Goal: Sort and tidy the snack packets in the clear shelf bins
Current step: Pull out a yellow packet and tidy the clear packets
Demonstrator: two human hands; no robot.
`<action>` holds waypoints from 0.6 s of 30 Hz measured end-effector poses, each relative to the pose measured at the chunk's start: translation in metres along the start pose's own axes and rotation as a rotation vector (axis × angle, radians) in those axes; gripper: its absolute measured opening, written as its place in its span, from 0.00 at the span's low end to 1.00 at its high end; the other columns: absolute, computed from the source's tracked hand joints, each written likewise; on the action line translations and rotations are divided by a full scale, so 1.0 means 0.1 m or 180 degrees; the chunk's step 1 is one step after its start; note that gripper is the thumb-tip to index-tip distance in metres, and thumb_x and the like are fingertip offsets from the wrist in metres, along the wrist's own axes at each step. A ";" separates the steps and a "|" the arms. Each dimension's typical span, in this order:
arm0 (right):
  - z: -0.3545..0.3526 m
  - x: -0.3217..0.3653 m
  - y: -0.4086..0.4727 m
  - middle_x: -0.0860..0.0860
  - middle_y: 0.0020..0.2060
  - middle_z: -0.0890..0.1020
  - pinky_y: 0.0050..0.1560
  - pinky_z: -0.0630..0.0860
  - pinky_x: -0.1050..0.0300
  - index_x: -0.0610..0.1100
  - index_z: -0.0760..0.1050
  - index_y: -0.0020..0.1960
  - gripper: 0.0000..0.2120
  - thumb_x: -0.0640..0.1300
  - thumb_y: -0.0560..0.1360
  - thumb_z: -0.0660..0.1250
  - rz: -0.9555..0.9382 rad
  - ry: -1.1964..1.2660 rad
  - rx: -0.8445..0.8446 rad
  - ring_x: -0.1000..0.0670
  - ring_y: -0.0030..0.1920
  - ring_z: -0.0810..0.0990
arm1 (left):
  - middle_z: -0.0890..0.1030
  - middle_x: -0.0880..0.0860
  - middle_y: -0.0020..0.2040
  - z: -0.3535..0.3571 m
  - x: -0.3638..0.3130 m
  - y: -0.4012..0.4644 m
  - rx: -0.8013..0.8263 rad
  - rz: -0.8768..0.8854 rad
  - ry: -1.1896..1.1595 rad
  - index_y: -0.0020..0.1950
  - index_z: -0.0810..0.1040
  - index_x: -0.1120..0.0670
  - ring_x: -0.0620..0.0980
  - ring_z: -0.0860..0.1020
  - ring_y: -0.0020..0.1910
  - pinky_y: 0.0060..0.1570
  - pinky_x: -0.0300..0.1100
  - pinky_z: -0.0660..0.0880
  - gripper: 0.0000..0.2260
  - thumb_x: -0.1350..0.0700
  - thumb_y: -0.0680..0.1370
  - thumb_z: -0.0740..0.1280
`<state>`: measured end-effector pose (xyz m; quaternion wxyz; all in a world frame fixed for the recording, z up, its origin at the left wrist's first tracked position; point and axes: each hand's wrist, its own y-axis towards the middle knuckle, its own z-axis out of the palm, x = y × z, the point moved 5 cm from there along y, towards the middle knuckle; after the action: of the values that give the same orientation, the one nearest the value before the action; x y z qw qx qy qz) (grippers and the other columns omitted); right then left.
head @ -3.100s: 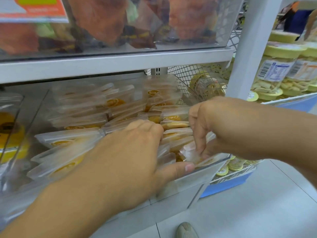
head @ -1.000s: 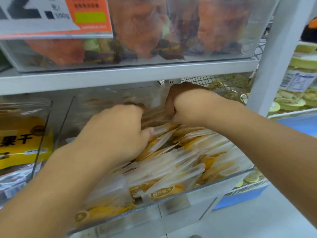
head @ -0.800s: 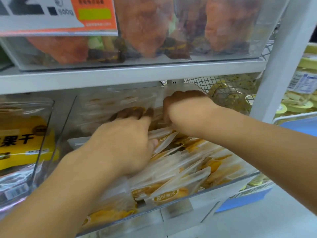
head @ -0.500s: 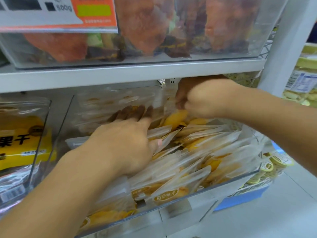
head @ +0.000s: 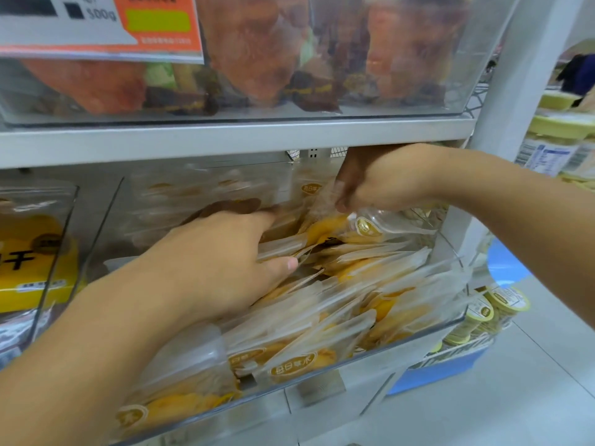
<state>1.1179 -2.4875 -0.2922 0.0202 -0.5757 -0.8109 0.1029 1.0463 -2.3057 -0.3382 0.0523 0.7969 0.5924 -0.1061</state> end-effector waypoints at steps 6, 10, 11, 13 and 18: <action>0.06 -0.33 -0.05 0.58 0.41 0.85 0.48 0.76 0.63 0.55 0.85 0.48 0.05 0.47 0.73 0.75 -0.0143 0.1926 -0.0268 0.55 0.46 0.82 | 0.73 0.43 0.70 0.01 -0.02 -0.01 -0.0035 0.0159 0.0138 0.77 0.57 0.35 0.48 0.72 0.68 0.66 0.51 0.72 0.27 0.33 0.78 0.53; 0.08 -0.18 -0.15 0.58 0.49 0.85 0.49 0.74 0.69 0.56 0.84 0.55 0.13 0.40 0.77 0.71 -0.0636 0.0640 -0.0590 0.55 0.50 0.82 | 0.73 0.46 0.70 0.00 -0.03 -0.01 -0.0084 0.0199 0.0200 0.77 0.56 0.35 0.51 0.71 0.67 0.65 0.52 0.72 0.23 0.39 0.82 0.52; 0.11 -0.14 -0.15 0.55 0.52 0.84 0.51 0.74 0.66 0.54 0.83 0.59 0.16 0.37 0.78 0.68 -0.0644 0.0109 -0.0594 0.52 0.53 0.81 | 0.73 0.47 0.69 -0.01 -0.03 -0.02 -0.0096 0.0206 0.0197 0.77 0.56 0.34 0.52 0.71 0.67 0.65 0.52 0.72 0.22 0.41 0.83 0.52; 0.16 -0.08 -0.15 0.50 0.55 0.80 0.55 0.75 0.57 0.52 0.80 0.64 0.22 0.33 0.77 0.63 -0.0500 -0.0574 -0.0559 0.47 0.55 0.79 | 0.73 0.46 0.66 -0.01 -0.02 -0.03 -0.0062 0.0194 0.0206 0.77 0.55 0.33 0.51 0.72 0.65 0.63 0.50 0.72 0.22 0.44 0.84 0.55; 0.16 0.14 -0.24 0.48 0.58 0.78 0.49 0.75 0.53 0.48 0.74 0.63 0.16 0.38 0.78 0.58 -0.0335 -0.1226 -0.0403 0.43 0.55 0.78 | 0.78 0.44 0.62 -0.07 -0.06 -0.04 -0.0270 0.0107 0.0351 0.73 0.65 0.33 0.49 0.77 0.59 0.56 0.47 0.77 0.23 0.45 0.80 0.67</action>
<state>1.0886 -2.4844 -0.3048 -0.1660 -0.5023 -0.8336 0.1587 1.0414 -2.3083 -0.3301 0.0551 0.8084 0.5849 -0.0360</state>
